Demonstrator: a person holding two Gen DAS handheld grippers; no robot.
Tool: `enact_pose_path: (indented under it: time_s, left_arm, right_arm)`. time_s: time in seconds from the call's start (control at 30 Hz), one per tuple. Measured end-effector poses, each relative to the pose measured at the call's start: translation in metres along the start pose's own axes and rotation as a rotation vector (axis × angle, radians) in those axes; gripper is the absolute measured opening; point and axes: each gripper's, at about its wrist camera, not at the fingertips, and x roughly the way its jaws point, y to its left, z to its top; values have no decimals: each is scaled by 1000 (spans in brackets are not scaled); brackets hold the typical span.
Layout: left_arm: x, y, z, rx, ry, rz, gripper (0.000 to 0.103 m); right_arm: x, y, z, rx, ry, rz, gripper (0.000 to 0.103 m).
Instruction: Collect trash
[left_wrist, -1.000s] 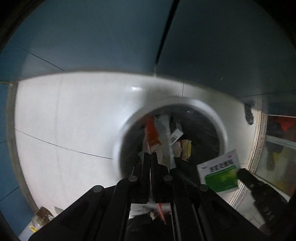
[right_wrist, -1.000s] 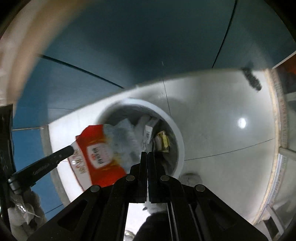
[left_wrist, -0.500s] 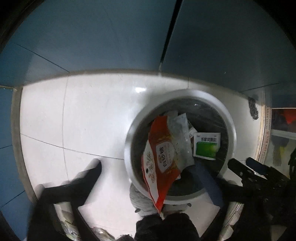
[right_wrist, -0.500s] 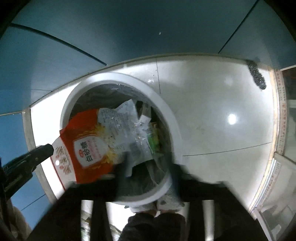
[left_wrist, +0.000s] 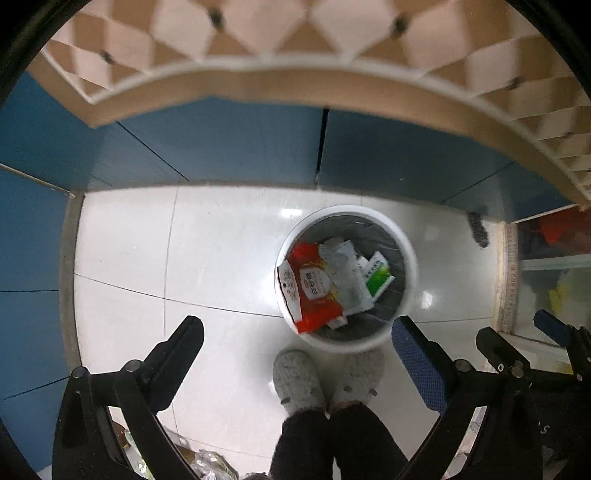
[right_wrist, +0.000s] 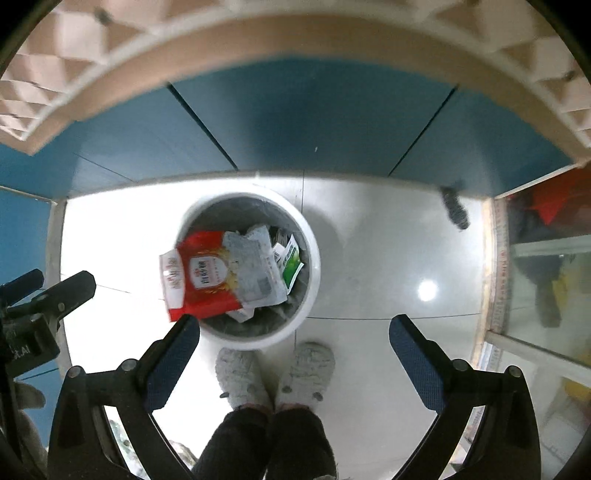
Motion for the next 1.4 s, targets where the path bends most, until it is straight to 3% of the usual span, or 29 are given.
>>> enact_pose_path:
  time_s: [0.27,0.47,0.8,1.17,1.4]
  left_arm:
    - [-143,-3,-31,20,-96,-10,103]
    - [-245,7,-54,31,-163,-73,103]
    - [-382,21,-86,100,-288,-185,103]
    - [-468,27,-113,68,-345,-336,103]
    - [-481,23,-127,58,-377,-308,103]
  right_arm:
    - [-161,-1,-28,-12,-106,-14,103]
    - [-285,5,-59,2,-195,-42,103]
    - [-457,23,-117,62,-328,42,103]
    - [-556,36,-154,30,-371,204,103]
    - [-570,29,-164,-15,-356,270,103]
